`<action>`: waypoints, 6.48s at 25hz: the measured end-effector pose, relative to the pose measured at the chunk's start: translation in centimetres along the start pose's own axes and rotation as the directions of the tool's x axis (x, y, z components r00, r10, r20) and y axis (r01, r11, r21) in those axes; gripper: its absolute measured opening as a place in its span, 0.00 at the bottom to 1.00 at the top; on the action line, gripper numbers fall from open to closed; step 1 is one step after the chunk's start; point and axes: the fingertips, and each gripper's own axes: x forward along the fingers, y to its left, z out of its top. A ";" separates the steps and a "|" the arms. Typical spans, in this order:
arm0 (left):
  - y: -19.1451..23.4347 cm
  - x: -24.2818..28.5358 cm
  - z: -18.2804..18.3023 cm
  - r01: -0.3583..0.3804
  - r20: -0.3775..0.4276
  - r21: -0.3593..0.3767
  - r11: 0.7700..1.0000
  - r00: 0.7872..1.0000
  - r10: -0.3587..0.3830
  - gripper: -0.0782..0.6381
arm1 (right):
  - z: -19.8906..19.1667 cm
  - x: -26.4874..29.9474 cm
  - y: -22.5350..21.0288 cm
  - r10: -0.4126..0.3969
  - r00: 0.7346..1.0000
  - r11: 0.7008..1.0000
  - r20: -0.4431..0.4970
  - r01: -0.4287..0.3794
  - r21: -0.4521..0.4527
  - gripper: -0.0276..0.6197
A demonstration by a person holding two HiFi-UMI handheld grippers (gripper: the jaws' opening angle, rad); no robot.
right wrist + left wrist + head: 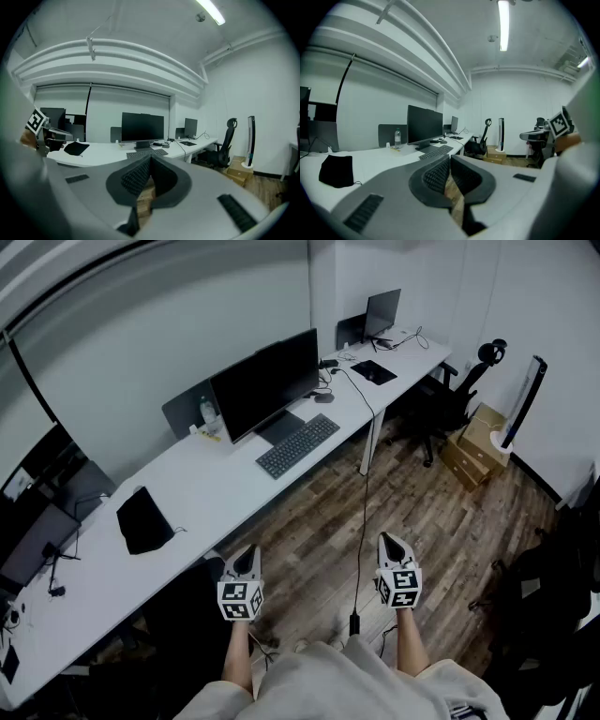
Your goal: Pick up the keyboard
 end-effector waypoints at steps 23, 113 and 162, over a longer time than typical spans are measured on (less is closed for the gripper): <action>-1.8 0.2 -0.8 0.103 -0.001 -0.031 0.994 0.995 -0.103 0.51 | -0.5 1.1 1.5 0.091 0.996 0.996 0.016 -0.091 0.009 0.68; 11.0 44.7 7.3 0.213 -0.017 -0.003 0.977 0.977 -0.213 0.51 | 4.0 39.9 -11.9 -0.053 0.996 0.998 -0.071 0.052 -0.024 0.61; 10.5 75.6 11.2 -0.011 -0.124 -0.066 0.998 0.992 0.003 0.51 | 6.1 74.2 -31.0 0.225 0.964 0.972 -0.142 -0.231 -0.031 0.60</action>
